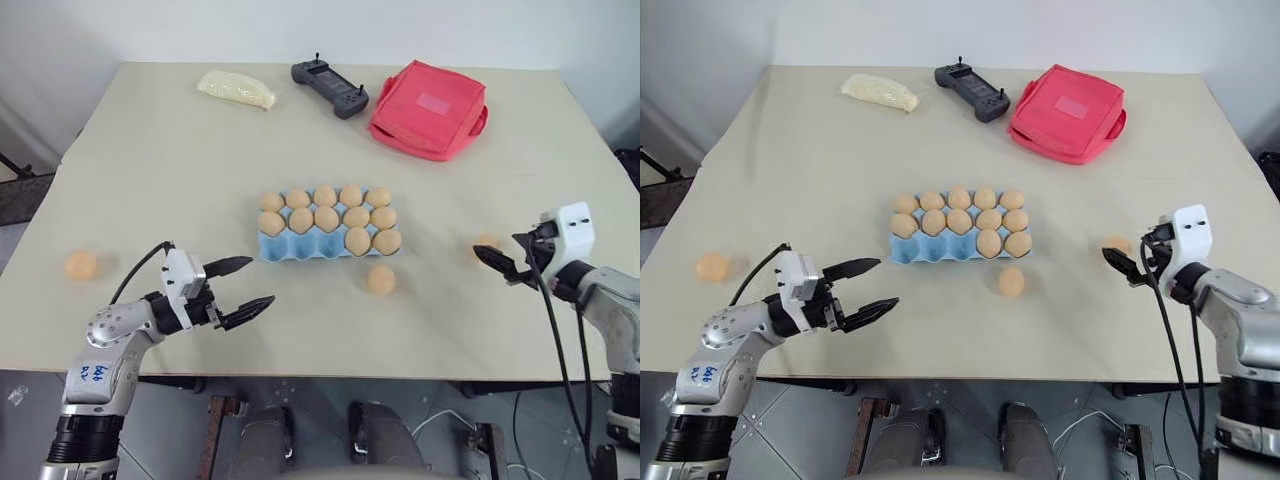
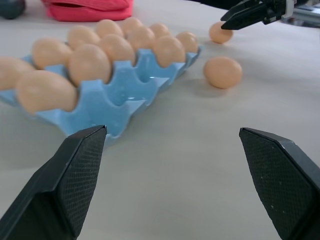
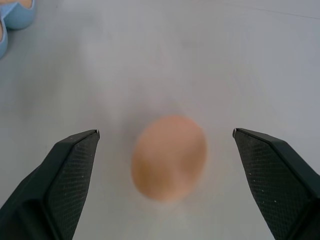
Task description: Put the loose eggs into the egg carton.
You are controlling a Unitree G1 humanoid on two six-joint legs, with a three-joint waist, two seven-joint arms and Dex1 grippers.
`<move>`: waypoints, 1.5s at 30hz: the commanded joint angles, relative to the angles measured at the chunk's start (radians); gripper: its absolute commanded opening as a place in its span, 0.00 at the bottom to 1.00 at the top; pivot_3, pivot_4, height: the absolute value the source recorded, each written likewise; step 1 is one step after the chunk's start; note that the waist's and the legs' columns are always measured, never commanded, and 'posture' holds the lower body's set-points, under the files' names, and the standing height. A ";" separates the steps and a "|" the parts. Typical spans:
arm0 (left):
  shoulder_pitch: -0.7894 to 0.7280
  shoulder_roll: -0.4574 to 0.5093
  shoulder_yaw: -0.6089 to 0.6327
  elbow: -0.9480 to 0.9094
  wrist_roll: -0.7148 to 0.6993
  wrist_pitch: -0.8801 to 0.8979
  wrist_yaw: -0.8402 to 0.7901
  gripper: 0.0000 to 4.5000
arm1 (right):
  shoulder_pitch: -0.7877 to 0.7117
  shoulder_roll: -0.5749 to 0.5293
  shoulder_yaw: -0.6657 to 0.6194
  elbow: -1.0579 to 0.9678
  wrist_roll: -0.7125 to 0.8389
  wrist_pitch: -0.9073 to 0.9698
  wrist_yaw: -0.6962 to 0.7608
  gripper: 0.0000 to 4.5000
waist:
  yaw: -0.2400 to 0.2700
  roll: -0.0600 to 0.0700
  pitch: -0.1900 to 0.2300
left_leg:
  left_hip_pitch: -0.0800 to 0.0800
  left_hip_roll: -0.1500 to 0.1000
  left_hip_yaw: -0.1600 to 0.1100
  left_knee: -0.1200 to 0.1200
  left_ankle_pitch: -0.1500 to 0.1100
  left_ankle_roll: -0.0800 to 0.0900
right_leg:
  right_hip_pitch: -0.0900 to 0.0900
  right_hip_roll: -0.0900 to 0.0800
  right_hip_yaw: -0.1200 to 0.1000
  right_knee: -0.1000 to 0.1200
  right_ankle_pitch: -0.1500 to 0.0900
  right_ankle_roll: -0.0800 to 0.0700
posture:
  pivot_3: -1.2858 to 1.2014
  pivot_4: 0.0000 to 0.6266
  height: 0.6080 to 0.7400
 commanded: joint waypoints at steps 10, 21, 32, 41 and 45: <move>0.049 0.013 0.041 -0.074 -0.011 -0.009 0.030 1.00 | -0.065 0.008 0.056 -0.013 -0.028 -0.025 -0.005 0.46 | -0.003 0.001 0.000 | 0.000 0.000 0.000 0.000 0.000 0.000 | 0.000 0.000 0.000 0.000 0.000 0.000 | 0.52 0.24 1.00; 0.075 0.006 0.064 -0.049 -0.004 -0.026 0.046 1.00 | -0.308 0.100 0.217 -0.224 0.044 0.107 0.030 0.38 | -0.029 0.002 0.001 | 0.000 0.001 0.000 -0.001 0.000 -0.001 | -0.001 0.000 0.000 0.001 0.000 0.000 | 0.52 0.24 1.00; 0.062 -0.012 0.099 -0.012 0.024 -0.103 0.102 1.00 | -0.408 0.360 0.472 -0.183 0.003 0.057 0.047 0.38 | -0.024 0.002 0.001 | -0.004 0.001 -0.001 -0.001 -0.001 -0.002 | -0.005 -0.003 -0.007 0.001 0.001 0.001 | 0.52 0.24 1.00; 0.079 -0.012 0.104 -0.039 0.023 -0.120 0.134 1.00 | -0.382 0.396 0.538 -0.139 -0.034 0.025 0.075 0.54 | -0.025 0.002 0.001 | -0.008 -0.002 -0.001 0.000 -0.001 -0.002 | -0.005 -0.011 -0.024 0.001 0.002 0.003 | 0.52 0.24 1.00; 0.085 -0.013 0.100 -0.048 0.021 -0.120 0.138 1.00 | -0.376 0.398 0.543 -0.141 -0.042 0.018 0.079 0.80 | -0.025 0.002 0.001 | -0.008 -0.002 -0.001 0.000 -0.001 -0.002 | -0.005 -0.011 -0.025 0.002 0.002 0.003 | 0.52 0.24 1.00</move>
